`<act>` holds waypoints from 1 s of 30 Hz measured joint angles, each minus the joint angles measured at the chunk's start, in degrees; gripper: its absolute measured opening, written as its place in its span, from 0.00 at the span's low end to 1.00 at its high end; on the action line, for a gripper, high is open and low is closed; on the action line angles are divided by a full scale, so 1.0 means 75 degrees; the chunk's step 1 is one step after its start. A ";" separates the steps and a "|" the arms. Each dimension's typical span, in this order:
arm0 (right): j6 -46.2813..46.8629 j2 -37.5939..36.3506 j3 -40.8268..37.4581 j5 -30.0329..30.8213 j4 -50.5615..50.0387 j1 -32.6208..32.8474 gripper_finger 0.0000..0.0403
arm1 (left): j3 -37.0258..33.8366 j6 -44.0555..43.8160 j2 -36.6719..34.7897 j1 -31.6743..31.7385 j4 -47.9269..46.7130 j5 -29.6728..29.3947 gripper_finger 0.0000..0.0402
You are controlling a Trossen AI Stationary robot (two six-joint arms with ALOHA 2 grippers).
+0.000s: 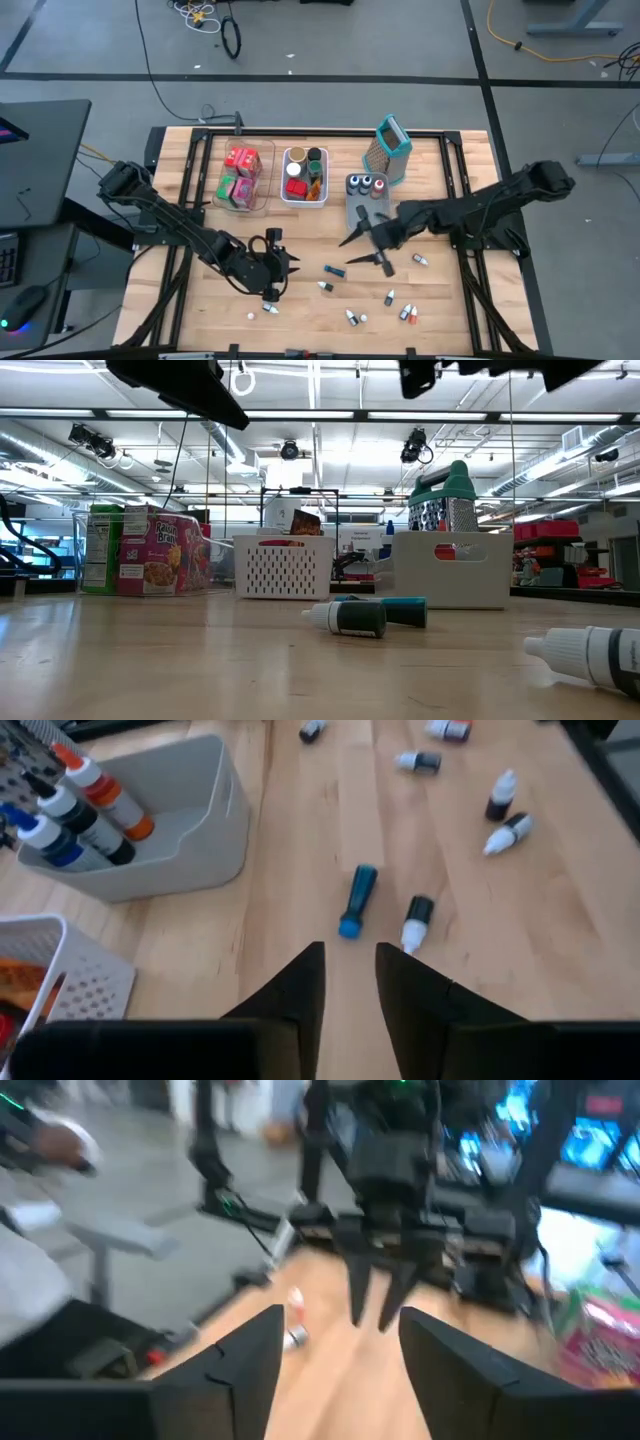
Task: Pick & Place Kitchen Items
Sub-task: Put the small blue food coloring into the gray bin
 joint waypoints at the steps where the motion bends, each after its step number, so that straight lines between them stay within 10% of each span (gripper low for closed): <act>1: -0.0030 0.0161 0.0274 0.0268 -0.0364 0.0090 0.54 | 0.0000 -0.0007 0.0000 0.0000 -0.0081 0.0008 0.27; 9: 0.0955 0.1728 0.1980 0.1883 -0.3308 0.0760 0.57 | 0.0000 0.0089 0.0000 0.0000 -0.0148 0.0009 0.38; 30: 0.3608 0.4153 0.2198 0.2584 -0.3697 0.0953 0.51 | 0.0000 0.0095 0.0000 0.0000 -0.0130 -0.0128 0.39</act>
